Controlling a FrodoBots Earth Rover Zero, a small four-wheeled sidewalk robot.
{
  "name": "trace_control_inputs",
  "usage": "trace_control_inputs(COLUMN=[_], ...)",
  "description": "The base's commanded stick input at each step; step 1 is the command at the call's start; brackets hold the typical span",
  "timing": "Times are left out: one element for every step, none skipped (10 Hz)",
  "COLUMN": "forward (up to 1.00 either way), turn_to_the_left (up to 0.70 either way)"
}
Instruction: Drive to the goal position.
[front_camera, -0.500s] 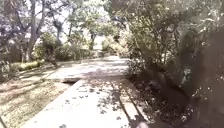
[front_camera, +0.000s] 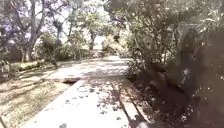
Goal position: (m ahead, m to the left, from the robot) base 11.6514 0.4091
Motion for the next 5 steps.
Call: trace_control_inputs(forward=[0.7,0.7,0.7,0.7,0.7], turn_to_the_left=[0.0,0.0,0.0,0.0,0.0])
